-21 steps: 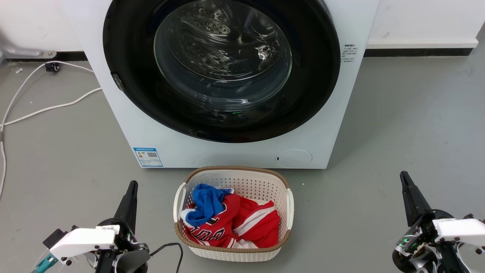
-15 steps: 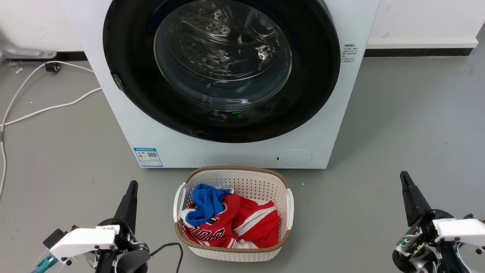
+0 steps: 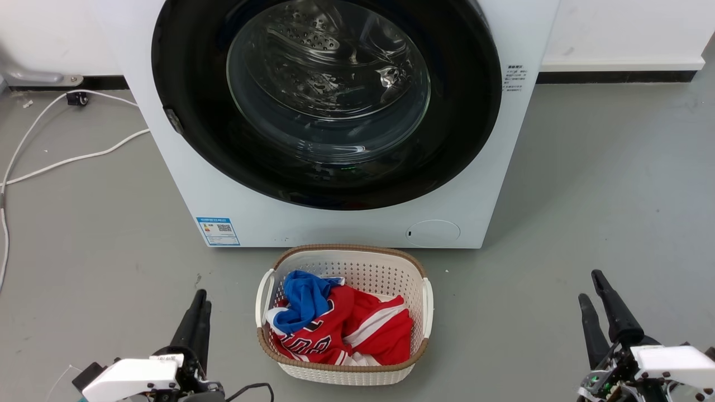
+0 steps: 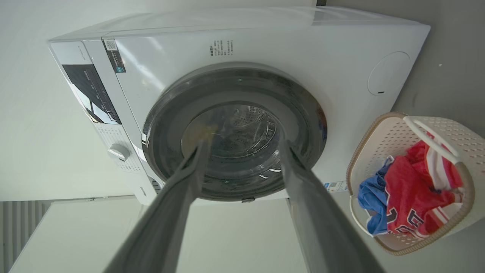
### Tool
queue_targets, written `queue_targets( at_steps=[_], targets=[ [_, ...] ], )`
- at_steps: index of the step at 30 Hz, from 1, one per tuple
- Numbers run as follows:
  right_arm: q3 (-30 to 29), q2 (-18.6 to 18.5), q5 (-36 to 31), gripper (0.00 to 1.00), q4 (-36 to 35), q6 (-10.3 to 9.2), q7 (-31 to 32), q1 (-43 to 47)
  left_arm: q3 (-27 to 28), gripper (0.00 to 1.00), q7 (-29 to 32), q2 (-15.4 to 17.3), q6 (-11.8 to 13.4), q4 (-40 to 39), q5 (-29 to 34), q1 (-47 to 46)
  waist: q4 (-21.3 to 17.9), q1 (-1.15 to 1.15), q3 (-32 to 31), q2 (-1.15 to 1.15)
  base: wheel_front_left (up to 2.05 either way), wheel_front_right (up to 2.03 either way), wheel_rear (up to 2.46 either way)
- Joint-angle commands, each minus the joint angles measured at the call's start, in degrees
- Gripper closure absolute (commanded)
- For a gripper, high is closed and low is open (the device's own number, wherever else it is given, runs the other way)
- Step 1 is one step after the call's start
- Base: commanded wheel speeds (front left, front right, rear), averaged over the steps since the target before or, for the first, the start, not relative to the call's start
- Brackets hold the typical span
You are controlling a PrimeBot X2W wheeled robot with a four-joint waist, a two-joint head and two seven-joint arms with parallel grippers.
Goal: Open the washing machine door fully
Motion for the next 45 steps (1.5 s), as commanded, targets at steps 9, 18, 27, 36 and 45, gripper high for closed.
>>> queue_targets(
  at_steps=[9,18,27,36,45],
  targets=[
    [-0.9,0.0,-9.2,0.0,-3.3,0.01,-2.9,0.3,0.3,0.0,-2.9,0.1,0.4,-3.1,6.9,-0.5,0.0,0.0,0.2,0.0,0.0,0.0,0.0],
    [-0.4,0.0,-21.0,0.0,-7.5,0.01,-5.2,1.1,-1.1,0.0,-5.3,0.1,2.6,-6.5,18.2,-0.1,0.1,0.0,0.4,0.0,0.0,0.0,0.0],
    [0.8,0.0,-34.5,0.0,-11.8,0.02,-7.3,2.3,-3.3,0.0,-7.4,0.1,5.0,-8.9,30.0,0.4,0.1,0.0,0.5,0.0,0.0,0.0,0.0],
    [2.1,0.1,-48.3,0.0,-14.6,0.03,-9.6,4.2,-5.9,0.0,-9.8,0.1,6.7,-10.3,42.0,1.3,0.2,0.0,0.5,0.0,0.0,0.0,0.0],
    [2.1,0.1,-55.7,0.0,-16.2,0.03,-11.2,5.2,-7.3,0.0,-11.4,0.2,7.6,-11.5,49.4,1.8,0.3,0.0,0.4,0.0,0.0,0.0,0.0]
  ],
)
